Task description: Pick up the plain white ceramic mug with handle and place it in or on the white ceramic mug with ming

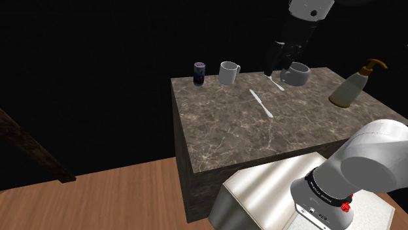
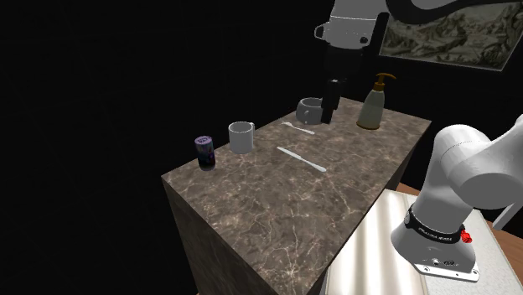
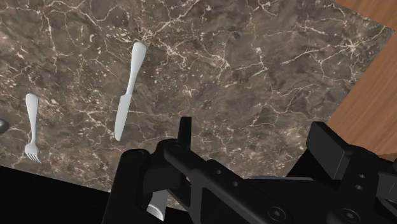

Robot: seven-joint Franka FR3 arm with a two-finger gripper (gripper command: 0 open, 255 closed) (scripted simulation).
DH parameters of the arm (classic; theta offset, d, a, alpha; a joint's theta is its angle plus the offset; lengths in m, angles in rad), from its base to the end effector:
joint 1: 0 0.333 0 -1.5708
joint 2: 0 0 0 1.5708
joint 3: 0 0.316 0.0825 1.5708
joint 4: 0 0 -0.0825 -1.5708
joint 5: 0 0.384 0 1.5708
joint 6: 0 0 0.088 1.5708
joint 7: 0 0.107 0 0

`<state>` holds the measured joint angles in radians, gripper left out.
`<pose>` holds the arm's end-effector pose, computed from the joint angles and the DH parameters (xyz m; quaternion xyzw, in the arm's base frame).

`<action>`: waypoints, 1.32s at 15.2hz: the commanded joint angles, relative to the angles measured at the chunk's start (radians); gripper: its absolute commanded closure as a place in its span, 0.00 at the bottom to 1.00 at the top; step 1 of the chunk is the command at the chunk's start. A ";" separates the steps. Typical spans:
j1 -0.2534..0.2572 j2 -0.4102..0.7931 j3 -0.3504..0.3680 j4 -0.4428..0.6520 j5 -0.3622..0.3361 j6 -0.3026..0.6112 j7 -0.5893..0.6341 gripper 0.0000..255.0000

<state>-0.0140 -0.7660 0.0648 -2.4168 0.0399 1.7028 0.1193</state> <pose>0.3228 0.0248 0.5665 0.9987 -0.0448 0.0256 0.0007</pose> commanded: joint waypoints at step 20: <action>-0.067 0.718 -0.088 0.370 -0.041 0.330 -0.111 0.00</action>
<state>-0.0806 -0.0819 -0.0235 -2.0744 -0.0022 2.0267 0.0082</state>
